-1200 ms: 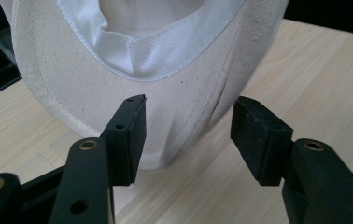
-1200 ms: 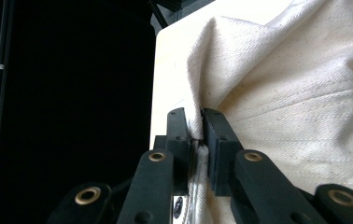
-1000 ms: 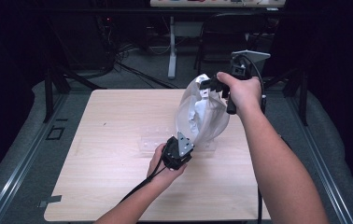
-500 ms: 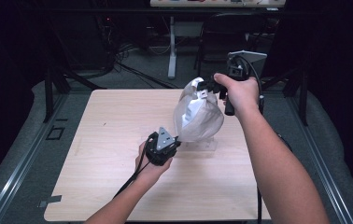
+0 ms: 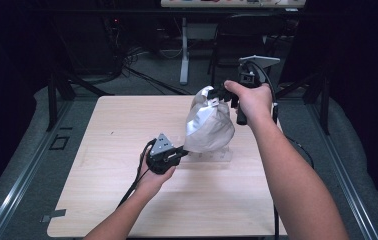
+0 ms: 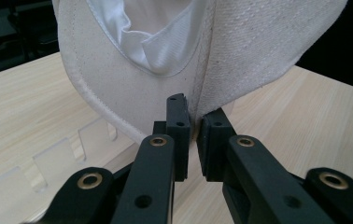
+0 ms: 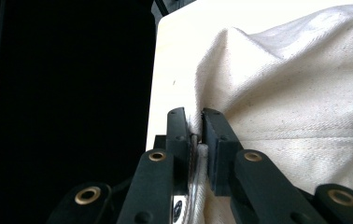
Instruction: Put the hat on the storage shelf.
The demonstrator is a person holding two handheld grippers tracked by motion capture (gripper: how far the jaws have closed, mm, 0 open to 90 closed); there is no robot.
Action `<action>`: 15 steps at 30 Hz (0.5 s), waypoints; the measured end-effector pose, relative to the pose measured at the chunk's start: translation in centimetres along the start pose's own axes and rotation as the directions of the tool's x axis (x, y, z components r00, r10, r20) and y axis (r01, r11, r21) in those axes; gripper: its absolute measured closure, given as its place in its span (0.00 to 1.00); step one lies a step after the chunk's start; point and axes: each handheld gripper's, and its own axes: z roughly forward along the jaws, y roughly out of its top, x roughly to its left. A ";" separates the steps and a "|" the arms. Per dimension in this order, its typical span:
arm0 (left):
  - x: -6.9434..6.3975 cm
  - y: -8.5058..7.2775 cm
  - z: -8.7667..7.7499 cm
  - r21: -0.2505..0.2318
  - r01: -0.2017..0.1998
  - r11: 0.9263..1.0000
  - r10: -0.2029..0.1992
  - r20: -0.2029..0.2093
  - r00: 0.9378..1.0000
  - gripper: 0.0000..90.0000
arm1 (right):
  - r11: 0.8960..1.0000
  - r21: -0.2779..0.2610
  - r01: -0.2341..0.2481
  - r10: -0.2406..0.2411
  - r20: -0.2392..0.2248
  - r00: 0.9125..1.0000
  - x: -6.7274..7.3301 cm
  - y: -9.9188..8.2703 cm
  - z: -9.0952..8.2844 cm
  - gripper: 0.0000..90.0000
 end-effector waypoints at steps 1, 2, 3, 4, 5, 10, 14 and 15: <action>0.0 0.0 0.1 0.003 0.010 1.000 -0.010 0.007 1.000 0.94 | 1.000 0.000 0.000 0.000 0.000 1.000 0.0 0.0 0.0 0.91; 0.0 0.1 0.3 0.008 0.010 1.000 -0.010 0.008 1.000 0.94 | 1.000 -0.008 -0.007 0.007 -0.002 1.000 0.0 0.0 -0.1 0.91; -0.2 0.1 0.5 0.009 0.005 1.000 -0.005 0.009 1.000 0.94 | 1.000 -0.006 -0.008 0.008 0.001 1.000 -0.1 0.1 -0.1 0.91; -0.3 0.0 0.6 0.007 0.009 1.000 -0.009 0.013 1.000 0.94 | 1.000 -0.007 -0.009 0.009 0.003 1.000 -0.3 0.1 -0.2 0.91; -0.3 -0.1 0.6 0.017 0.007 1.000 -0.007 0.017 1.000 0.94 | 1.000 -0.004 -0.013 0.013 0.003 1.000 -0.5 0.1 -0.2 0.91; 0.0 -0.5 0.4 0.001 0.028 1.000 -0.028 0.014 1.000 0.94 | 1.000 0.002 -0.012 0.012 -0.008 1.000 -0.8 -0.1 0.1 0.91; 0.3 -1.0 0.1 0.006 0.041 0.999 -0.041 0.005 0.999 0.94 | 1.000 0.020 -0.011 0.011 -0.010 1.000 -0.8 -0.3 0.6 0.91; 0.3 -1.2 0.1 0.007 0.043 0.999 -0.043 -0.001 0.999 0.94 | 1.000 0.021 -0.008 0.008 -0.008 1.000 -0.8 -0.3 0.8 0.91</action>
